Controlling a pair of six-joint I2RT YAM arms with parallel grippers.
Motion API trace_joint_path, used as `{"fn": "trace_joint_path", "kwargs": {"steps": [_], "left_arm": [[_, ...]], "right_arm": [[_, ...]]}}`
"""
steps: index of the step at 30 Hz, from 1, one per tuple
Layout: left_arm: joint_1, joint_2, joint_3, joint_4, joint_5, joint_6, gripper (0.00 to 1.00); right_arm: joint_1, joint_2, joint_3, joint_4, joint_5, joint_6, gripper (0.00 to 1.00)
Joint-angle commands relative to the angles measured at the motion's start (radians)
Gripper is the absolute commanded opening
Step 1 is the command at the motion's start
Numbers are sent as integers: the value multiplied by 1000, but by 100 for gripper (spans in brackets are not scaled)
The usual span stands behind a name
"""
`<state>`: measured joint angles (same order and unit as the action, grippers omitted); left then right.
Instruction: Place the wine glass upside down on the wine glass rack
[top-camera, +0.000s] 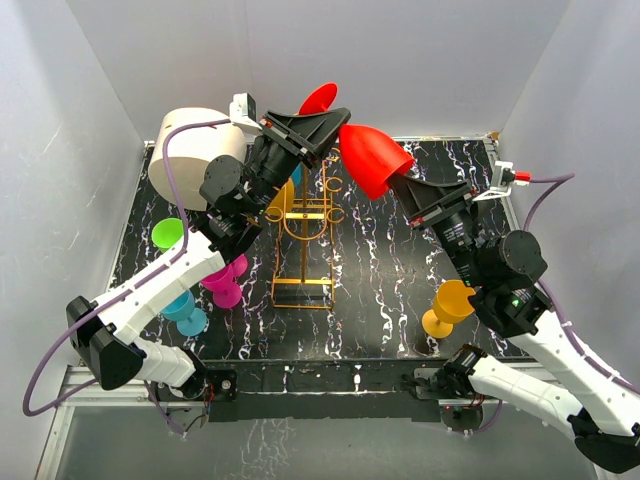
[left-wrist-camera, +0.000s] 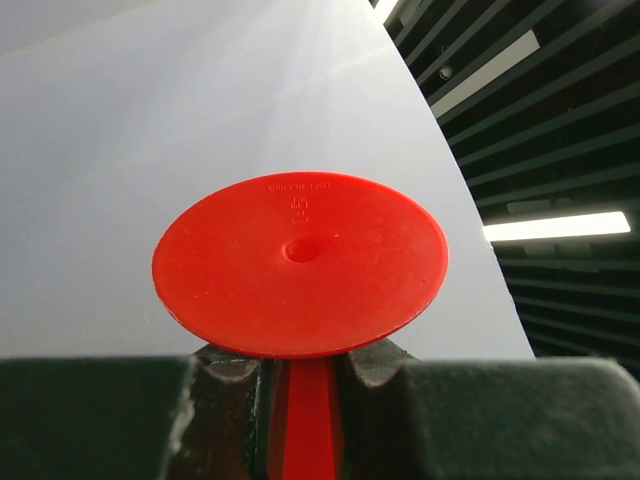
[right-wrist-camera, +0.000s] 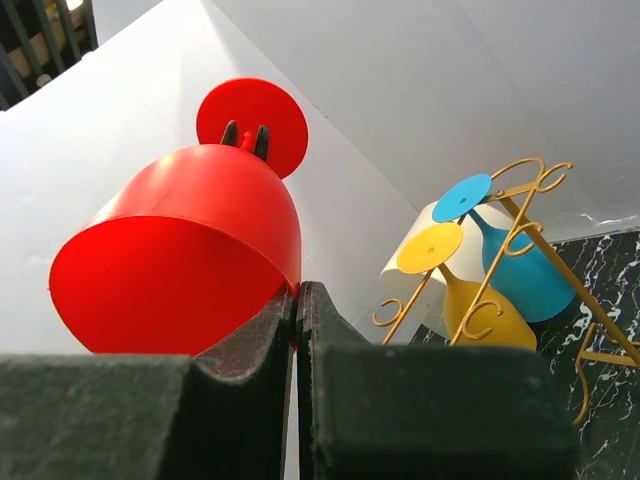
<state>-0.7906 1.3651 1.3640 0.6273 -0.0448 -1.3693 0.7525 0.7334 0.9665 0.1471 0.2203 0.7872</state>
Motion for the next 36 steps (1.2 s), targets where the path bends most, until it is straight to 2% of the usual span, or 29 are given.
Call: {"fn": "trace_joint_path", "kwargs": {"steps": [1, 2, 5, 9, 16, 19, 24, 30, 33, 36], "left_arm": [[-4, -23, 23, 64, -10, 47, 0], [-4, -25, 23, 63, -12, 54, 0], [-4, -37, 30, 29, -9, 71, 0], [1, -49, 75, -59, -4, 153, 0], [61, -80, 161, -195, 19, 311, 0], [102, -96, 214, -298, 9, 419, 0], [117, -106, 350, -559, -147, 770, 0], [119, -140, 410, -704, -213, 1073, 0], [119, -170, 372, -732, -281, 1218, 0], [119, -235, 228, -652, -352, 1365, 0]], "right_arm": [[4, -14, 4, 13, -34, -16, 0], [4, -14, 7, 10, -34, -16, 0], [4, -15, 20, -11, -24, -15, 19], [4, -26, 33, -49, 10, -16, 39], [4, -72, 33, -158, 74, -18, 61], [4, -80, 45, -216, 106, -20, 62], [5, -52, 98, -308, 113, -14, 61], [4, -48, 103, -325, 128, -20, 63], [4, -40, 103, -328, 126, -20, 62], [5, -29, 103, -328, 119, -18, 62]]}}
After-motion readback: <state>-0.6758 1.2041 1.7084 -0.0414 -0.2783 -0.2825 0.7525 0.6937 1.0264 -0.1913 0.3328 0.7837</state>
